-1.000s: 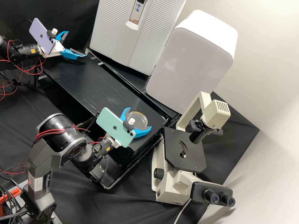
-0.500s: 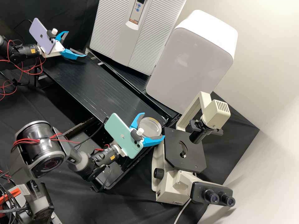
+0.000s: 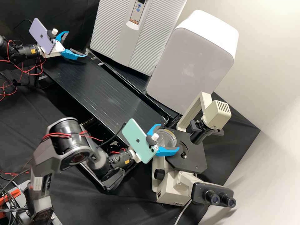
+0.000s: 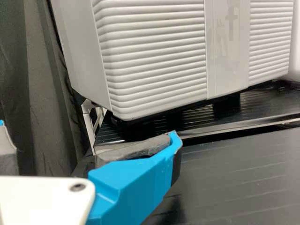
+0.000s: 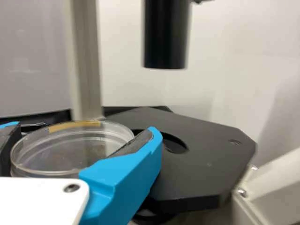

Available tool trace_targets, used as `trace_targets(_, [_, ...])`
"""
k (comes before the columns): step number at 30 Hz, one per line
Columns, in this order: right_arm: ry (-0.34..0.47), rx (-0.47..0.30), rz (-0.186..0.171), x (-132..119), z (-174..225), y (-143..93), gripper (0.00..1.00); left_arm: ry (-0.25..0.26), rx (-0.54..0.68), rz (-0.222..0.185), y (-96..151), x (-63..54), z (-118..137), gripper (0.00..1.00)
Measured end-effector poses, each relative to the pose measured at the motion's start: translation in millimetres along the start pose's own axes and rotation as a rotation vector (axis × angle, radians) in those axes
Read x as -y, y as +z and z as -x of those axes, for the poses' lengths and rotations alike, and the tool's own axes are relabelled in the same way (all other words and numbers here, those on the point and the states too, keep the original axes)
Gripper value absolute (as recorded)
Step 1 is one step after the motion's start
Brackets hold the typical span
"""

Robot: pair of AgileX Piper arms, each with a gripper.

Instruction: Place the petri dish on the microscope

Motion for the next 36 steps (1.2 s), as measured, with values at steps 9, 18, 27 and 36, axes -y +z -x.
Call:
trace_targets(9, [0.053, 0.046, 0.008, -11.8, -15.2, 19.5, 0.0, 0.0, 0.0, 0.0, 0.0, 0.0, 0.0, 1.0])
trace_targets(18, [0.077, 0.064, 0.017, -12.5, -27.1, 28.1, 0.0, 0.0, 0.0, 0.0, 0.0, 0.0, 0.0, 1.0])
trace_targets(27, [0.125, 0.098, 0.012, -21.8, -33.4, 36.0, 0.0, 0.0, 0.0, 0.0, 0.0, 0.0, 0.0, 1.0])
trace_targets(36, [0.118, 0.092, 0.017, -21.9, -33.4, 36.1, 0.0, 0.0, 0.0, 0.0, 0.0, 0.0, 0.0, 1.0])
